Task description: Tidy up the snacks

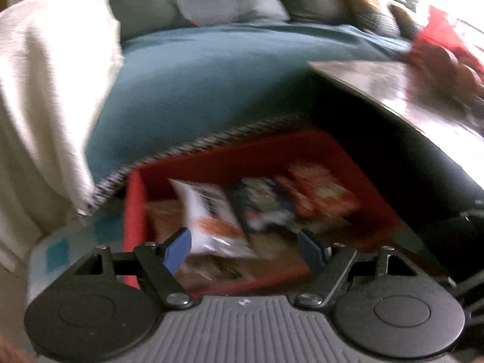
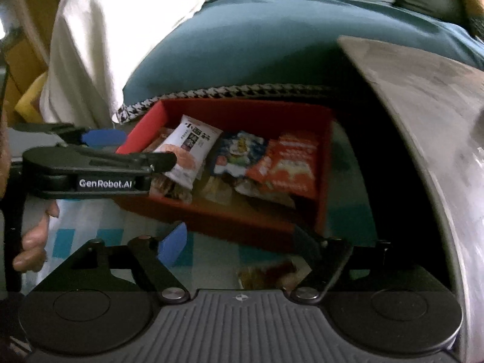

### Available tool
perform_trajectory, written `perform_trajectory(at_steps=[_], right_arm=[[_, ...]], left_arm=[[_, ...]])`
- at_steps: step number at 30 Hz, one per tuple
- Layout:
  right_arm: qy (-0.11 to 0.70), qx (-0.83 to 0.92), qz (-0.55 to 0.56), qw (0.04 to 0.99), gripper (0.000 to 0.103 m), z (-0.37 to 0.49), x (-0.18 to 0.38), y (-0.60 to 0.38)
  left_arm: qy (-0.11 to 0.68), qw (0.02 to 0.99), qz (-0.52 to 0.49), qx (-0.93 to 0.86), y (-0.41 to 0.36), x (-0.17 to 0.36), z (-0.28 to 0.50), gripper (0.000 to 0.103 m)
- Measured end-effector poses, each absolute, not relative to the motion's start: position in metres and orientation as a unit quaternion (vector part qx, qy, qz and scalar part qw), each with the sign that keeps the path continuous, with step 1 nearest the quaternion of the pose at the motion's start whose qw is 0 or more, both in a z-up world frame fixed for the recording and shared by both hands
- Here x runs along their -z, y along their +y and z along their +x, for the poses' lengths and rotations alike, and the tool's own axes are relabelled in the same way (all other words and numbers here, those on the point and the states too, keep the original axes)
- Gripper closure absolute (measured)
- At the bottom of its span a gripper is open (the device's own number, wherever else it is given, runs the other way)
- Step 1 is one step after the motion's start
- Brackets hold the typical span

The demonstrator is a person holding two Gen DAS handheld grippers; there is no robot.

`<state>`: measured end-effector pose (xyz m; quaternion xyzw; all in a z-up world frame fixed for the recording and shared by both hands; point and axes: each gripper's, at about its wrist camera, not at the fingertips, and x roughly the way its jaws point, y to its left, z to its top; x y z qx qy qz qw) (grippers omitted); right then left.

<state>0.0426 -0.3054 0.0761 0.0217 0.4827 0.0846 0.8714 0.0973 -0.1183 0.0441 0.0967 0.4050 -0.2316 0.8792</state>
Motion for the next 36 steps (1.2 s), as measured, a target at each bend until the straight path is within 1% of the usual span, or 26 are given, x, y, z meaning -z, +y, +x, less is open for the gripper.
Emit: perform_trajectory(at_steps=[3, 8, 10, 12, 14, 16, 20, 21, 22, 23, 25, 30, 31, 32, 34, 35, 36], right_arm=[[0.484, -0.065, 0.033, 0.872, 0.019, 0.019, -0.078, -0.319], [0.510, -0.057, 0.026, 0.858, 0.019, -0.013, -0.056, -0.328], [0.522, -0.044, 0.030, 0.851, 0.020, -0.009, -0.045, -0.335], [0.518, -0.016, 0.049, 0.854, 0.020, -0.002, -0.040, -0.348], [0.506, -0.027, 0.065, 0.860, 0.020, 0.006, -0.040, -0.356], [0.506, -0.041, 0.054, 0.860, 0.020, 0.017, -0.036, -0.356], [0.538, -0.039, 0.018, 0.842, 0.019, 0.033, -0.014, -0.354], [0.552, -0.037, 0.022, 0.833, 0.019, 0.037, -0.005, -0.356], [0.563, -0.036, 0.030, 0.825, 0.016, 0.040, 0.003, -0.358], [0.558, -0.034, 0.030, 0.828, 0.015, 0.039, 0.006, -0.357], [0.560, -0.035, 0.050, 0.826, 0.015, 0.037, 0.004, -0.353], [0.573, -0.114, 0.146, 0.799, 0.013, 0.020, 0.002, -0.328], [0.576, -0.131, 0.157, 0.791, 0.013, 0.015, 0.003, -0.319], [0.580, -0.152, 0.163, 0.783, 0.016, 0.011, 0.001, -0.311], [0.581, -0.198, 0.205, 0.762, 0.017, 0.004, -0.003, -0.305], [0.573, -0.200, 0.201, 0.769, 0.017, 0.003, -0.009, -0.303], [0.565, -0.182, 0.155, 0.790, 0.016, 0.001, -0.016, -0.299]], left_arm=[[0.420, 0.862, 0.101, 0.264, -0.130, -0.040, 0.080, 0.032], [0.434, 0.847, 0.110, 0.286, -0.145, -0.033, 0.062, 0.032], [0.453, 0.838, 0.095, 0.289, -0.144, -0.029, 0.061, 0.032], [0.470, 0.830, 0.078, 0.288, -0.141, -0.023, 0.060, 0.032], [0.482, 0.826, 0.070, 0.284, -0.136, -0.019, 0.061, 0.032], [0.486, 0.826, 0.066, 0.280, -0.132, -0.018, 0.061, 0.032], [0.494, 0.822, 0.059, 0.276, -0.123, -0.016, 0.061, 0.032], [0.495, 0.822, 0.056, 0.276, -0.121, -0.016, 0.062, 0.032], [0.495, 0.822, 0.054, 0.275, -0.120, -0.017, 0.063, 0.032], [0.494, 0.823, 0.053, 0.275, -0.118, -0.018, 0.064, 0.032], [0.492, 0.825, 0.049, 0.272, -0.113, -0.020, 0.066, 0.032], [0.491, 0.832, 0.037, 0.258, -0.095, -0.026, 0.066, 0.032], [0.490, 0.832, 0.035, 0.256, -0.090, -0.027, 0.065, 0.032], [0.491, 0.833, 0.033, 0.254, -0.083, -0.027, 0.063, 0.032], [0.496, 0.833, 0.025, 0.245, -0.071, -0.026, 0.059, 0.032], [0.502, 0.831, 0.016, 0.238, -0.064, -0.024, 0.056, 0.032], [0.509, 0.829, 0.008, 0.233, -0.059, -0.021, 0.053, 0.032]])
